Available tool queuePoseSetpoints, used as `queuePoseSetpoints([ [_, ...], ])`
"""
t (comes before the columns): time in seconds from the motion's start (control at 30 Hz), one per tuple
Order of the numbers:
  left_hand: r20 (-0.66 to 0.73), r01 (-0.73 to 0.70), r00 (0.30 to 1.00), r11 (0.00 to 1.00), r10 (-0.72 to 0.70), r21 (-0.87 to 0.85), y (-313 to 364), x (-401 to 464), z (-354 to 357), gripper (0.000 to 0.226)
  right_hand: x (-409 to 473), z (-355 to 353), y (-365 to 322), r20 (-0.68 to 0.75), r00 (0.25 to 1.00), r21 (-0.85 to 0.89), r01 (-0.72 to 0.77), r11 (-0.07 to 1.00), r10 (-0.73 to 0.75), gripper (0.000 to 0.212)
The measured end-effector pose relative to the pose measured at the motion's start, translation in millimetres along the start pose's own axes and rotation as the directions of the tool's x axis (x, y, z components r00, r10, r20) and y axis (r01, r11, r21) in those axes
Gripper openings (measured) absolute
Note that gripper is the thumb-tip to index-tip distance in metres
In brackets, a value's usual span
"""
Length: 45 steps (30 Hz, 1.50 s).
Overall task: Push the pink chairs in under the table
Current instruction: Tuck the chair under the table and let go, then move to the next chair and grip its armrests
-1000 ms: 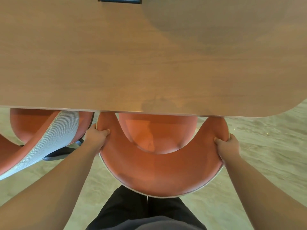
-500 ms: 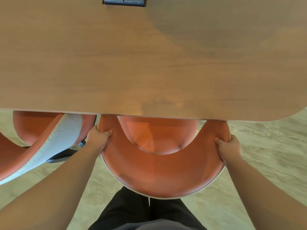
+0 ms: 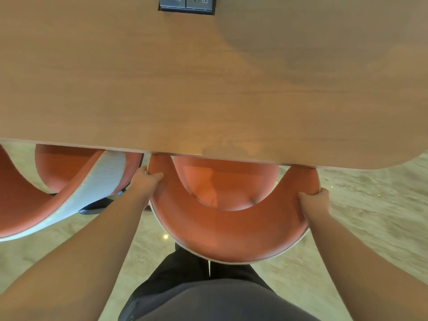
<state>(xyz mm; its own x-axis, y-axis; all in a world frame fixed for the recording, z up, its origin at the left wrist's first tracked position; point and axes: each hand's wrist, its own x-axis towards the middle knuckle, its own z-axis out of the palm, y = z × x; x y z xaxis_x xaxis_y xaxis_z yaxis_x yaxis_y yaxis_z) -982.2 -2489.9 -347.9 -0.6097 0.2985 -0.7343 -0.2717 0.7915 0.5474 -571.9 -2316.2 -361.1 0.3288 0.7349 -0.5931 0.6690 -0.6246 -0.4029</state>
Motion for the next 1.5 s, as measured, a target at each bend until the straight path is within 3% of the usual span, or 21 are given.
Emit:
queuePoseSetpoints([
  [0.1, 0.02, -0.002, 1.0, 1.0, 0.002, -0.018, 6, -26, -20, 0.06, -30, -1, -10, -0.019, 1.0, -0.034, 0.01, 0.999, -0.01, 0.059],
  [0.2, 0.013, -0.013, 1.0, 0.995, 0.015, -0.094, 5, -44, -48, 0.054, -62, 1, -17, -0.032, 0.997, -0.101, 0.064, 0.993, -0.068, 0.071],
  [0.4, 0.028, -0.046, 0.998, 0.986, 0.052, -0.159, -8, -48, -129, 0.037, -133, 33, -28, 0.071, 0.985, -0.026, 0.161, 0.987, -0.159, 0.057],
  [0.7, 0.125, -0.207, 0.97, 0.978, 0.208, -0.025, -38, 10, -292, 0.036, -280, 179, -91, 0.032, 0.975, 0.152, 0.213, 0.965, -0.221, 0.045],
  [0.9, 0.065, -0.274, 0.961, 0.959, 0.27, 0.078, -53, 43, -396, 0.029, -374, 275, -129, 0.165, 0.968, 0.217, 0.149, 0.965, -0.187, 0.044],
  [1.0, 0.019, -0.332, 0.941, 0.911, 0.338, 0.246, -65, 72, -446, 0.041, -408, 315, -139, 0.268, 0.949, 0.141, 0.134, 0.981, -0.168, 0.037],
  [1.2, -0.114, -0.296, 0.93, 0.897, 0.349, 0.33, -88, 130, -525, 0.059, -437, 372, -157, 0.367, 0.924, 0.029, 0.105, 0.994, -0.108, 0.054],
  [1.33, -0.201, -0.21, 0.919, 0.853, 0.339, 0.478, -106, 160, -560, 0.074, -440, 401, -171, 0.36, 0.928, 0.013, 0.096, 0.995, -0.094, 0.067],
  [1.43, -0.242, -0.133, 0.938, 0.903, 0.247, 0.408, -120, 180, -577, 0.088, -436, 423, -182, 0.336, 0.938, 0.002, 0.085, 0.996, -0.081, 0.075],
  [1.5, -0.227, -0.078, 0.965, 0.968, 0.134, 0.237, -129, 191, -579, 0.095, -433, 435, -190, 0.314, 0.947, -0.011, 0.071, 0.997, -0.065, 0.072],
])
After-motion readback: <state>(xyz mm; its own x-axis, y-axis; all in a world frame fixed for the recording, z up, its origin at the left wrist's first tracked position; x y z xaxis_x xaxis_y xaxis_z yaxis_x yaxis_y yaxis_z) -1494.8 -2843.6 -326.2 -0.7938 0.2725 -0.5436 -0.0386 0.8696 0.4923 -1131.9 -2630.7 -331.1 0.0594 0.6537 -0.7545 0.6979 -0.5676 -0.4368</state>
